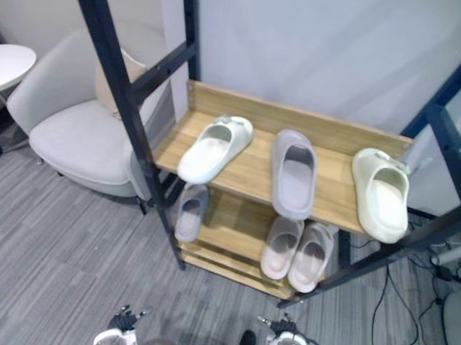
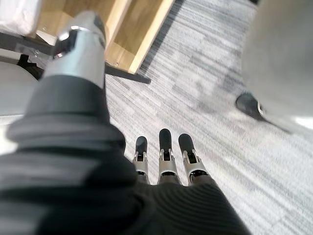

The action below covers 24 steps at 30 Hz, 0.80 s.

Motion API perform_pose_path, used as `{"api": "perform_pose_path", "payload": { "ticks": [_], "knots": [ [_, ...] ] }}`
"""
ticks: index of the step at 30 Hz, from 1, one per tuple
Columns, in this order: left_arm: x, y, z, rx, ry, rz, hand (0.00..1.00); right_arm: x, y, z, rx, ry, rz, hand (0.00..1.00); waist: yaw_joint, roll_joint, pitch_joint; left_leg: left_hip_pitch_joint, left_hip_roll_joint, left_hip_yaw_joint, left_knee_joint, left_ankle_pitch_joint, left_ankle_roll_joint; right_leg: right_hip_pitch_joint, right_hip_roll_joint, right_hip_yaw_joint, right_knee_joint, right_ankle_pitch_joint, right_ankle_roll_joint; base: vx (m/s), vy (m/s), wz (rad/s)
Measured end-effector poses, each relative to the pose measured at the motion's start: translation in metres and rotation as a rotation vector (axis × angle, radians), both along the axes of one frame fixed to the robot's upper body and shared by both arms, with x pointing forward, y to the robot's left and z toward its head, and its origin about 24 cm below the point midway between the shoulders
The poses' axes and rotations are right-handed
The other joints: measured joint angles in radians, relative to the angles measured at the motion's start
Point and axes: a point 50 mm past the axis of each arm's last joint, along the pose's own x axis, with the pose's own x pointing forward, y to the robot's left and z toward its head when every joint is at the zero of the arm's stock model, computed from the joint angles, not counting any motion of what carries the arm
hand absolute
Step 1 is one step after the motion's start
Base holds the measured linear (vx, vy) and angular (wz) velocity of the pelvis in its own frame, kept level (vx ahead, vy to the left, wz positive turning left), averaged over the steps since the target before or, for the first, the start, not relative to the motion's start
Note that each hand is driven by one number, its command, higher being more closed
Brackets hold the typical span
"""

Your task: Organize the slippers on the shoe rack

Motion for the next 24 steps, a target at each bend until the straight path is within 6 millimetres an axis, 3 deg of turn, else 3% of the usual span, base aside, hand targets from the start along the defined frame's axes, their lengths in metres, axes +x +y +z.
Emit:
{"api": "perform_pose_path", "payload": {
  "ticks": [2,5,7,8,10,16,24],
  "knots": [
    [0.0,0.002,0.001,0.018,0.004,-0.008,0.0,0.001,-0.003,0.002,-0.022,-0.011,-0.013,0.0,-0.01,0.002,0.0,-0.001,0.002,0.005,-0.001,-0.006,-0.009,-0.005,0.002,0.007,0.0,0.0,0.0,0.0,0.006,-0.14],
    [0.002,0.001,0.001,0.032,0.007,-0.038,0.0,0.022,-0.013,0.021,-0.078,-0.154,-0.028,0.0,-0.015,0.01,-0.003,-0.002,0.013,0.041,-0.005,-0.013,-0.017,-0.029,0.018,0.04,0.0,0.002,-0.003,0.03,0.003,-0.37],
    [0.002,-0.001,0.0,0.034,0.01,-0.052,0.0,0.044,-0.024,0.053,-0.147,-0.348,-0.042,0.0,-0.036,0.017,-0.006,0.001,0.025,0.059,-0.011,-0.013,-0.016,-0.04,0.034,0.065,0.001,0.008,-0.001,0.11,-0.003,-0.27],
    [0.002,-0.001,0.0,0.034,0.01,-0.054,0.0,0.048,-0.027,0.06,-0.161,-0.389,-0.043,0.0,-0.041,0.017,-0.008,0.003,0.028,0.062,-0.015,-0.013,-0.016,-0.043,0.037,0.069,0.002,0.008,-0.001,0.15,-0.005,-0.25],
    [0.0,-0.002,0.0,0.039,0.016,-0.07,0.0,0.06,-0.032,0.095,-0.216,-0.563,-0.05,0.0,-0.06,0.02,-0.01,0.026,0.04,0.085,-0.024,-0.013,-0.015,-0.048,0.054,0.091,0.007,0.013,-0.005,0.14,-0.001,-0.37],
    [0.001,-0.005,0.0,0.056,0.019,-0.134,0.0,0.051,-0.032,0.153,-0.332,-0.814,-0.032,0.0,-0.079,0.024,-0.013,0.069,0.036,0.111,-0.039,-0.013,-0.015,-0.044,0.065,0.152,0.006,0.013,-0.005,0.08,0.011,-0.39],
    [0.001,-0.008,0.0,0.075,0.025,-0.21,0.0,0.057,-0.015,0.204,-0.365,-1.075,0.029,0.0,-0.087,0.024,-0.013,0.072,0.039,0.114,-0.037,-0.04,-0.001,-0.053,0.073,0.173,-0.001,0.022,0.0,-0.02,-0.002,-0.08]
  ]
}}
